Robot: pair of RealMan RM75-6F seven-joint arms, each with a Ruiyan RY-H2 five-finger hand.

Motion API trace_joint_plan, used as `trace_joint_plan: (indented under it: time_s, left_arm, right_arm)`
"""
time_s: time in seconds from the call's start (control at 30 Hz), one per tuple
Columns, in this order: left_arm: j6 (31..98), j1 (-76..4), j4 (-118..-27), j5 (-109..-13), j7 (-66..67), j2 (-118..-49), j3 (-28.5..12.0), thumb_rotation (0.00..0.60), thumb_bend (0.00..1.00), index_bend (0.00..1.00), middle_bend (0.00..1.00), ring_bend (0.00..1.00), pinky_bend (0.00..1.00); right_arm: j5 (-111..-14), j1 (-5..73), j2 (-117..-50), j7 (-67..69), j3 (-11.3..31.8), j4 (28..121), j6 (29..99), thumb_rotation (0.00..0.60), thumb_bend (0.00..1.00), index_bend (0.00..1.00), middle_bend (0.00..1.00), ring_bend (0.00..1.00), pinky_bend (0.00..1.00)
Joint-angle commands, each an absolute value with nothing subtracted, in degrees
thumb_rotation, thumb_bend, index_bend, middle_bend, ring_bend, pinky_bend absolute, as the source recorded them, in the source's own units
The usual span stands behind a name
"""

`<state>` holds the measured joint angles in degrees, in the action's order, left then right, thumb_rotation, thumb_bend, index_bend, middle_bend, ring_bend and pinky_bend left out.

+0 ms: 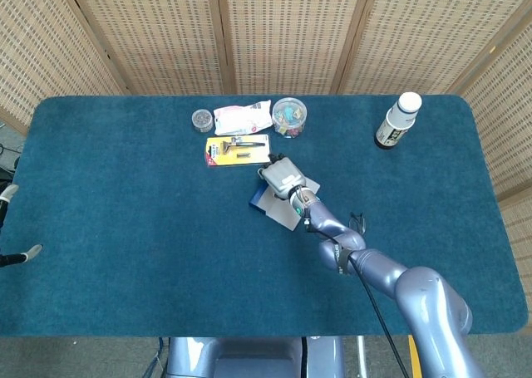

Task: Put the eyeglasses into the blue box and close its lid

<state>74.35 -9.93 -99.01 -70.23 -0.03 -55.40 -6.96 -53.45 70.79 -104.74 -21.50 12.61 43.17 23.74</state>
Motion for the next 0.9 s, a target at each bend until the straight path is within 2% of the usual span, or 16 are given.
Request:
trace_joint_plan:
  time_s: [0.03,0.17,0.5,0.8,0.9]
  left_arm:
    - [74.51,-9.9,-99.07,-70.4,0.18,-55.47,-6.89,0.6,0.0,0.0,0.0,0.0,0.0]
    - [74.62,-9.89,-99.2,-70.78,0.69,-55.63,-6.64,0.6,0.0,0.0,0.0,0.0,0.0]
    - [75.37,-9.71,-99.67,-72.01,1.9,-56.08,-6.03,0.6,0.0,0.0,0.0,0.0,0.0]
    - [76.35,-9.5,-100.52,-73.44,3.43,-56.51,-5.44,0.6,0.0,0.0,0.0,0.0,0.0]
    - [76.62,-9.44,-100.75,-73.91,3.8,-56.61,-5.25,0.6,0.0,0.0,0.0,0.0,0.0]
  right_arm:
    - [-51.97,70.53,-103.44,-24.15,11.3,43.67,25.1,0.6,1.0,0.32,0.27,0.1,0.13]
    - [-49.33,70.02,-101.05,-27.77,9.7,45.46,25.63,0.6,1.0,0.34,0.34,0.15,0.14]
    - [-36.98,69.47,-93.04,-37.96,3.57,53.65,27.06,0.6,1.0,0.39,0.39,0.18,0.14]
    - [-24.06,71.0,-86.54,-43.03,-2.63,62.08,29.74,0.6,1.0,0.39,0.39,0.21,0.14]
    - [-21.45,71.37,-84.6,-42.41,-3.21,65.03,29.78,0.6,1.0,0.39,0.37,0.21,0.14]
